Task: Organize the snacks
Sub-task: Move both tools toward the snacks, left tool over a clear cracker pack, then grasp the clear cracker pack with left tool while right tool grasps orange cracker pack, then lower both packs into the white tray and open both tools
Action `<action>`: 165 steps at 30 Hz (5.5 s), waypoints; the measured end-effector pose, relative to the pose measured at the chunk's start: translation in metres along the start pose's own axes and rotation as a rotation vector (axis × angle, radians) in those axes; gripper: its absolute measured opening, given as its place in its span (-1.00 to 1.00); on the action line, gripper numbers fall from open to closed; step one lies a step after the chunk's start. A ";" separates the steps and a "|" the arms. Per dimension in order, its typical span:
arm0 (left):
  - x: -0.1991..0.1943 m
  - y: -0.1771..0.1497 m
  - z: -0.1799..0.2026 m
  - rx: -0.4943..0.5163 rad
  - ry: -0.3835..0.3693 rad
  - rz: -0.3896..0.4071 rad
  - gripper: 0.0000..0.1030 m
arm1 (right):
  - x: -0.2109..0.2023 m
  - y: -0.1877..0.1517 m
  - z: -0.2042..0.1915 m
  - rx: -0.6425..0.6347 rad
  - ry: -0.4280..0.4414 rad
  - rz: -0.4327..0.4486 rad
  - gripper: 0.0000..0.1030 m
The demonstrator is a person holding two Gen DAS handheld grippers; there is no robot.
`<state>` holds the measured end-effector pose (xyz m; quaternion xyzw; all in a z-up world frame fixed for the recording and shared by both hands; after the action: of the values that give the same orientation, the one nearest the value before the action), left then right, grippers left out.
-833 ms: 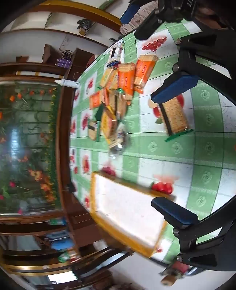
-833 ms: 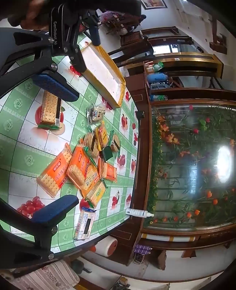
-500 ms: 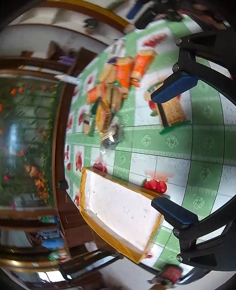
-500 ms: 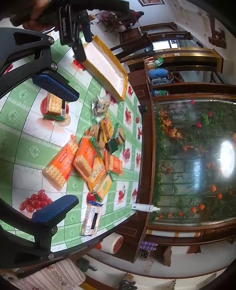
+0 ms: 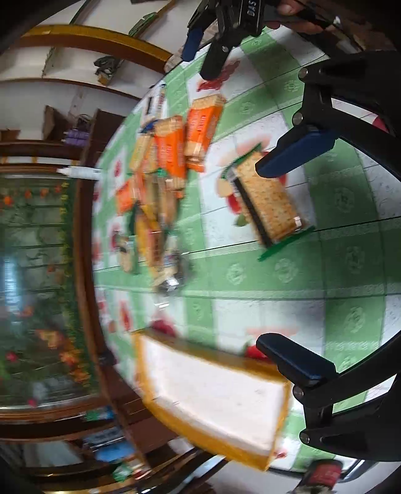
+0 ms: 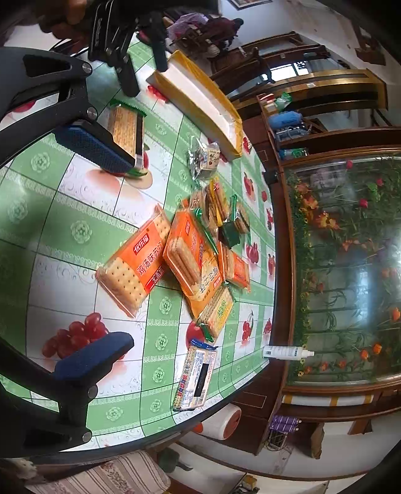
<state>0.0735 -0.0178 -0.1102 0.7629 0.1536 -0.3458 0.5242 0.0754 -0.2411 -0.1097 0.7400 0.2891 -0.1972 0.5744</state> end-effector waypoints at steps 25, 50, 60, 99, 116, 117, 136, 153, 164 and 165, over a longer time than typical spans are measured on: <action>0.019 0.012 0.021 0.165 0.035 -0.040 0.97 | 0.039 0.002 -0.006 -0.196 0.002 -0.108 1.00; 0.022 0.013 0.028 0.241 0.024 -0.049 0.97 | 0.047 0.000 -0.008 -0.289 0.004 -0.177 1.00; 0.040 0.006 0.050 0.461 -0.111 -0.090 0.97 | 0.071 -0.005 0.000 -0.287 0.043 -0.273 1.00; 0.078 0.012 0.069 0.487 -0.339 -0.141 0.63 | 0.103 -0.017 -0.001 -0.319 0.064 -0.386 0.40; 0.012 0.005 -0.020 0.069 -0.216 -0.009 -0.08 | 0.051 -0.021 -0.051 -0.313 0.065 -0.265 0.06; 0.009 0.006 -0.031 0.041 -0.201 -0.002 -0.08 | 0.049 -0.018 -0.065 -0.329 0.080 -0.248 0.06; 0.013 -0.039 -0.217 -0.307 0.223 -0.070 -0.07 | 0.125 0.030 -0.324 -0.336 0.417 -0.161 0.05; 0.024 -0.067 -0.255 -0.392 0.336 -0.135 -0.06 | 0.167 -0.004 -0.357 -0.409 0.344 -0.198 0.08; -0.004 -0.054 -0.253 -0.402 0.382 -0.085 0.43 | 0.124 0.013 -0.349 -0.491 0.262 -0.035 0.63; -0.007 -0.051 -0.251 -0.400 0.380 -0.078 0.43 | 0.119 0.016 -0.346 -0.490 0.260 -0.029 0.63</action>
<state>0.1301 0.2309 -0.0881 0.6891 0.3438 -0.1791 0.6123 0.1615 0.1135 -0.0818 0.5940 0.4099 -0.0330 0.6914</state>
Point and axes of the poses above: each gripper's, at about its wrist camera, not at the fingertips, and x roughly the way its jaws point, z to its right, y to its top, the point moved 9 cm from there along x, roughly the way its jaws point, and after that the axes turned 14 degrees about x, right-handed, at the moved point
